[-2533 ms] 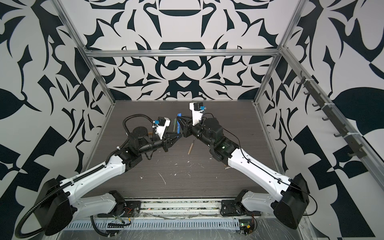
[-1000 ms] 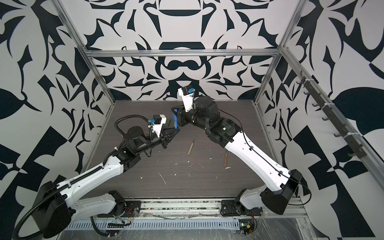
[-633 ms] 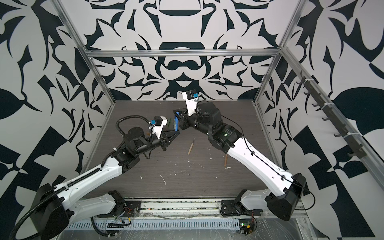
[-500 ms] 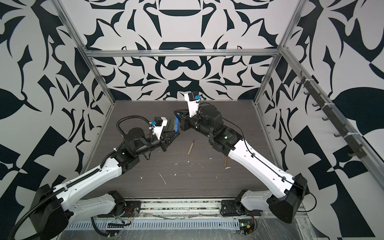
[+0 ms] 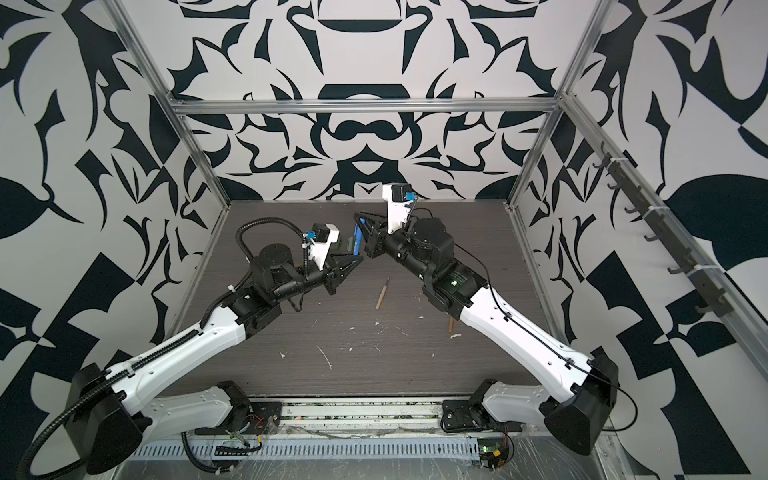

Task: Insert the pens into the pen caps
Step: 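Lower the blue cap onto the pen with the right gripper while the left holds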

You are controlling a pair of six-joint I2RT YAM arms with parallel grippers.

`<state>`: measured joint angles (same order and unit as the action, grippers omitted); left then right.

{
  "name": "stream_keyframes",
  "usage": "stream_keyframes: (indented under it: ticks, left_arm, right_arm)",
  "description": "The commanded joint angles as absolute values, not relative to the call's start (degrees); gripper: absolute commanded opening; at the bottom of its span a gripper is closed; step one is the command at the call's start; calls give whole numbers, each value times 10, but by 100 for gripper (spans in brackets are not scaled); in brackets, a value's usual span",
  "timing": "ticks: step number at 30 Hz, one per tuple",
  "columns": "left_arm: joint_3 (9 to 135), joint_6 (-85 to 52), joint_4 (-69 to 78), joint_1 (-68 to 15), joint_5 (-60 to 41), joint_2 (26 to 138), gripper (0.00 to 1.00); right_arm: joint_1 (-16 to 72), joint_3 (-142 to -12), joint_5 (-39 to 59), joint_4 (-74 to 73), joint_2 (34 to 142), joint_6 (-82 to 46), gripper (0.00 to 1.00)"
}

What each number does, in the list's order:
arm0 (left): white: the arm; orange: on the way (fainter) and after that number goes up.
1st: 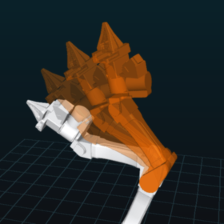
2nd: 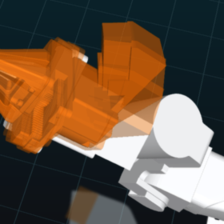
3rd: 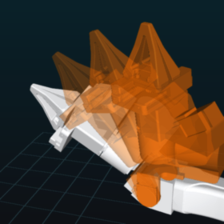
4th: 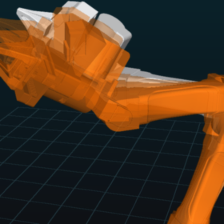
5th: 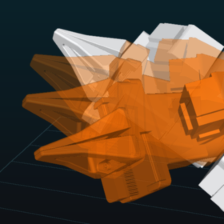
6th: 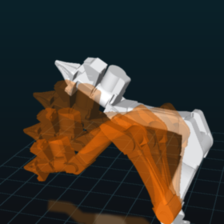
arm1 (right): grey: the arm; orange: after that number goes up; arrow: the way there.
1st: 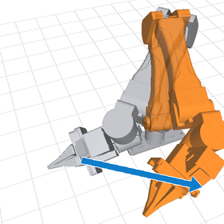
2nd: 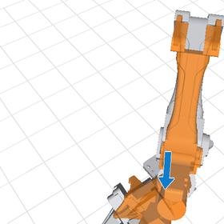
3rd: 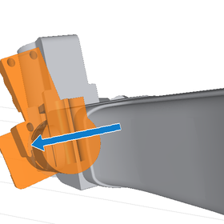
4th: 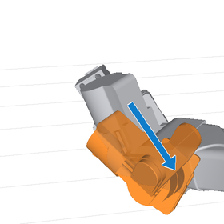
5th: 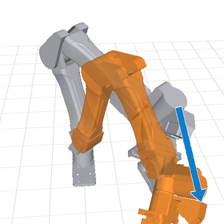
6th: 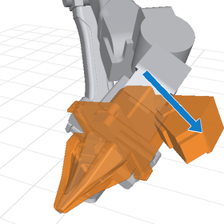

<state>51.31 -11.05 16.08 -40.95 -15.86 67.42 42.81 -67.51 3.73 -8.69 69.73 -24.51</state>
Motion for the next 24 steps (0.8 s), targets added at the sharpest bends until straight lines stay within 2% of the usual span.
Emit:
stream_keyframes:
  ticks: [1, 24]
  left_arm:
    - [599, -148, 345, -375, -69, 666, 0]
    - [690, -164, 366, -333, -101, 744, 0]
  right_arm:
    - [451, -604, 117, 85, 702, -265, 0]
    - [457, -471, 143, 48, 714, -303, 0]
